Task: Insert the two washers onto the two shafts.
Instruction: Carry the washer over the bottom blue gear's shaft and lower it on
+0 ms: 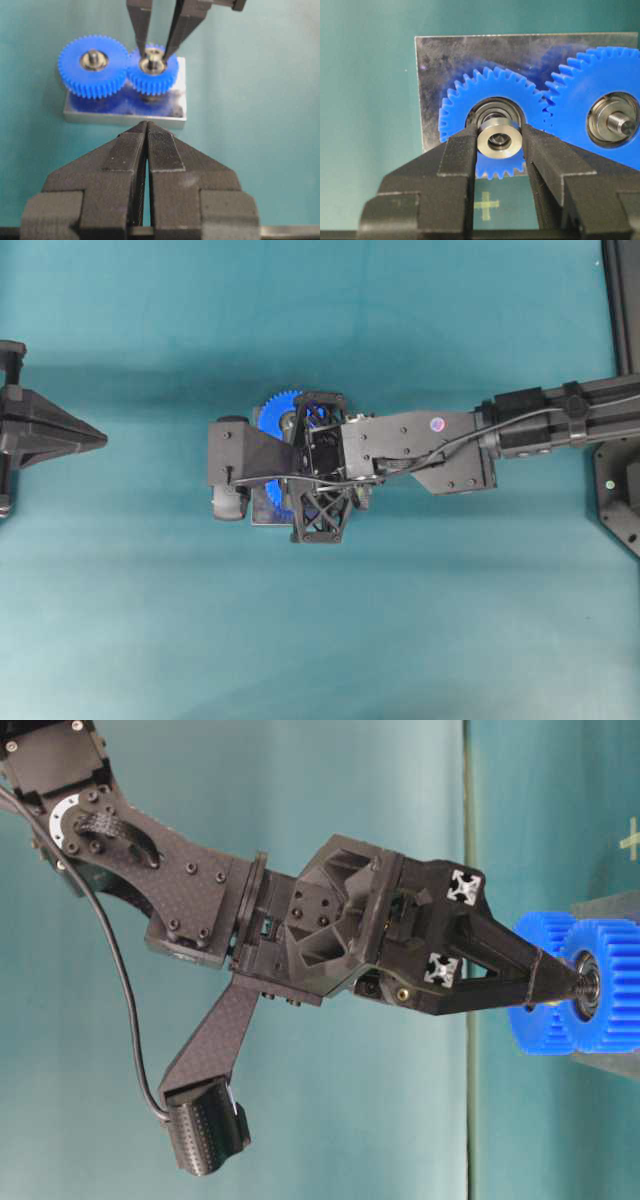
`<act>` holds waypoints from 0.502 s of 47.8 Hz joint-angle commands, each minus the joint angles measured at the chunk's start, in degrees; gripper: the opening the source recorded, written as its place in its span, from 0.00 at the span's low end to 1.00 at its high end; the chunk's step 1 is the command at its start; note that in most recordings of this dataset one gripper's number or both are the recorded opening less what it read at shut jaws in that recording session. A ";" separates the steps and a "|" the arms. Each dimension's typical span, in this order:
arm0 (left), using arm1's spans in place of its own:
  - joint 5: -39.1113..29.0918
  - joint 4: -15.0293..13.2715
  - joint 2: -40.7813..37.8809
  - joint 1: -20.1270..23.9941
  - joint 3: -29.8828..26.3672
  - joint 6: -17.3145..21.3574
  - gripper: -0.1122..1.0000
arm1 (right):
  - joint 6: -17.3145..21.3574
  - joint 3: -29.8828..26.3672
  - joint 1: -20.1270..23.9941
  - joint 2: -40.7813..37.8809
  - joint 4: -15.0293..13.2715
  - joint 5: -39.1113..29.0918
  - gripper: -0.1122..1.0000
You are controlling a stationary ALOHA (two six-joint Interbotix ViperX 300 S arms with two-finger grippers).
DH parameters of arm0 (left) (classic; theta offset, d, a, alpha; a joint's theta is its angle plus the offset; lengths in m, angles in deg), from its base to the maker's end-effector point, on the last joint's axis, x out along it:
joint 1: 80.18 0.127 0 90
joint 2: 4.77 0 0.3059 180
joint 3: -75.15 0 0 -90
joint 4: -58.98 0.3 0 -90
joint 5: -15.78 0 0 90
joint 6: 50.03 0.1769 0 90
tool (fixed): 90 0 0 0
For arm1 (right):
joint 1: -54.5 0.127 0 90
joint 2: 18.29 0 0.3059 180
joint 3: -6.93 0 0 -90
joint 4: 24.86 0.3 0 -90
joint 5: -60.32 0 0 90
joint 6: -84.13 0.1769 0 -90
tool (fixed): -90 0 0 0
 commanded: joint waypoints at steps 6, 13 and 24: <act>0.53 0.18 -0.18 0.18 -0.62 -0.09 0.11 | -0.35 -1.41 0.00 1.05 -0.09 -0.35 0.40; 0.62 0.18 -0.18 0.18 -0.62 -0.09 0.11 | -0.44 -2.20 0.00 1.05 -0.09 -0.35 0.40; 0.53 0.18 -0.09 0.18 -0.44 -0.09 0.11 | -0.53 -2.72 0.00 0.70 -0.09 -0.35 0.40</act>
